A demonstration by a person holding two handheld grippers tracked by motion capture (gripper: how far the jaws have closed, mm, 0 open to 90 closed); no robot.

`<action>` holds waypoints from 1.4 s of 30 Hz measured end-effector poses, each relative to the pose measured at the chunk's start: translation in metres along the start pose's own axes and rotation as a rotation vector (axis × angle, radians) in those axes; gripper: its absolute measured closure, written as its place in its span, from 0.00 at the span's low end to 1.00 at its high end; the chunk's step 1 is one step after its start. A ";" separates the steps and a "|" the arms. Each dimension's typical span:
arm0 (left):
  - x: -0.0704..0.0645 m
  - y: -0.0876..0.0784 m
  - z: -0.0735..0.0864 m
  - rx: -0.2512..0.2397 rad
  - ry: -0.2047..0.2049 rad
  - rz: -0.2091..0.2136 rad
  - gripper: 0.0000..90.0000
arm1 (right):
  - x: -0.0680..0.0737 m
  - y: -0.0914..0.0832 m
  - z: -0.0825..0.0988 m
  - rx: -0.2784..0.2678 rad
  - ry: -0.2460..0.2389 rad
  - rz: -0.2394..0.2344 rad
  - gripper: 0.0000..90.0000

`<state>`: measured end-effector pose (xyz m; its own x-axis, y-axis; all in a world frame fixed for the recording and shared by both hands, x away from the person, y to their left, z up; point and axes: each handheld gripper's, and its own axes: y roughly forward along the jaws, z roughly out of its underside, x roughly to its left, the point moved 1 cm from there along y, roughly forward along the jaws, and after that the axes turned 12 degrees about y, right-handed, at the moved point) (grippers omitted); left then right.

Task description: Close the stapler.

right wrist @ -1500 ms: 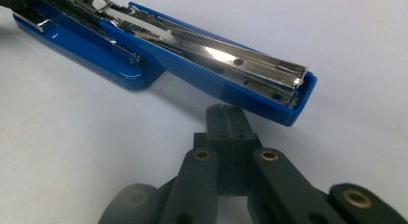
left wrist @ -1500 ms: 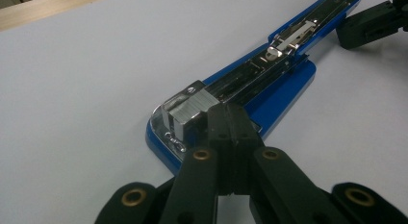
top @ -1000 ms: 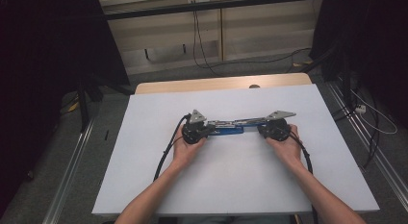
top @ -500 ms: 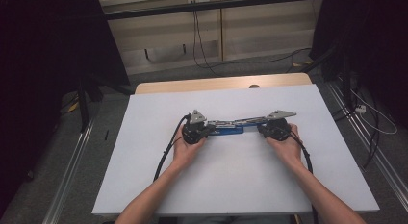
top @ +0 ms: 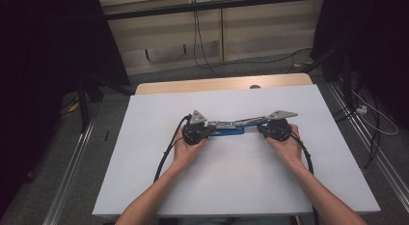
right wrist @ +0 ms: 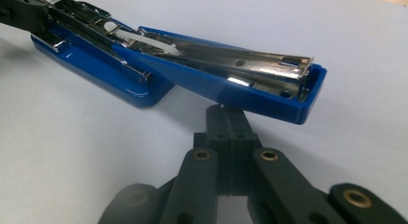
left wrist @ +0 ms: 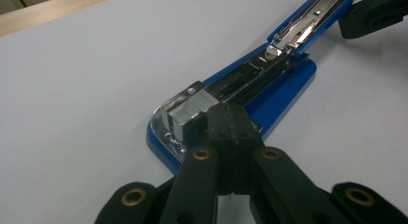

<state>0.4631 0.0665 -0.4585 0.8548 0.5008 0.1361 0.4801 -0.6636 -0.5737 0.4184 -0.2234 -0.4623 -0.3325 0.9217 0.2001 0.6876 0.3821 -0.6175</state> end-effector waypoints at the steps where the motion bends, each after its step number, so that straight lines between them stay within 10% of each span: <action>1: 0.000 0.000 0.000 0.000 0.000 0.000 1.00 | 0.000 0.000 0.000 -0.002 -0.001 -0.002 1.00; 28: -0.003 -0.001 0.001 -0.008 -0.006 -0.014 0.98 | 0.004 -0.005 -0.004 -0.084 0.006 -0.072 1.00; 42: -0.015 -0.006 0.000 -0.014 -0.016 0.049 0.89 | 0.003 -0.012 -0.003 -0.121 0.030 -0.098 0.89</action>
<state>0.4474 0.0630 -0.4566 0.8743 0.4760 0.0951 0.4402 -0.6951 -0.5684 0.4114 -0.2253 -0.4518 -0.3834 0.8806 0.2784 0.7263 0.4736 -0.4982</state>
